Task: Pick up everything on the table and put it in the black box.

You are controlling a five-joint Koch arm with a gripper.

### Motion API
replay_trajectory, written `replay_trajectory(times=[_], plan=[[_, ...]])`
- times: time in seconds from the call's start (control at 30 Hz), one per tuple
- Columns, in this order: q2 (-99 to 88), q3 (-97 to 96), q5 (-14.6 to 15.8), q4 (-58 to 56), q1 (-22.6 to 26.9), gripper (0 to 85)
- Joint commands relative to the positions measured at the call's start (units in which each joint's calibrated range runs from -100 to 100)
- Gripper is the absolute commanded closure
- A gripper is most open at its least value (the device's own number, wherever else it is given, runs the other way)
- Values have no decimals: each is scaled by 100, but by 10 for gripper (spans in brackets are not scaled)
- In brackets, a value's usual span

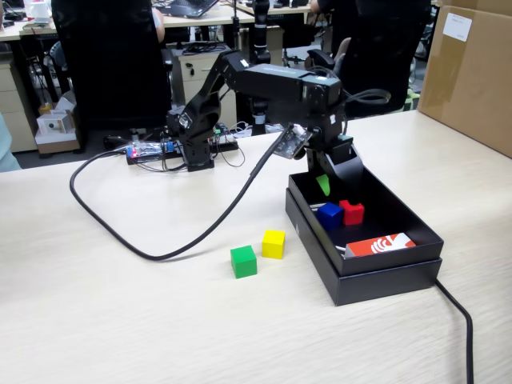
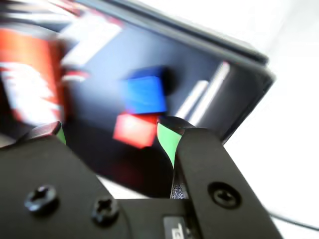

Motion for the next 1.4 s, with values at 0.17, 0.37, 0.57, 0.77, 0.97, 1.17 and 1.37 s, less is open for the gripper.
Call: replay_trajectory(times=[0.17, 0.37, 0.57, 0.77, 0.97, 1.17, 1.37], plan=[[-2433, -137, -669, -12, -1050, 460], [-1860, -463, -1070, 31, -1607, 398], [-483, -282, -1206, 117, -1802, 387], [550, 316, -1211, 117, -1802, 388], [1273, 851, -1206, 117, -1768, 394], [1675, 761, -1177, 117, -1758, 407], [1996, 770, -1118, 83, -1758, 476]])
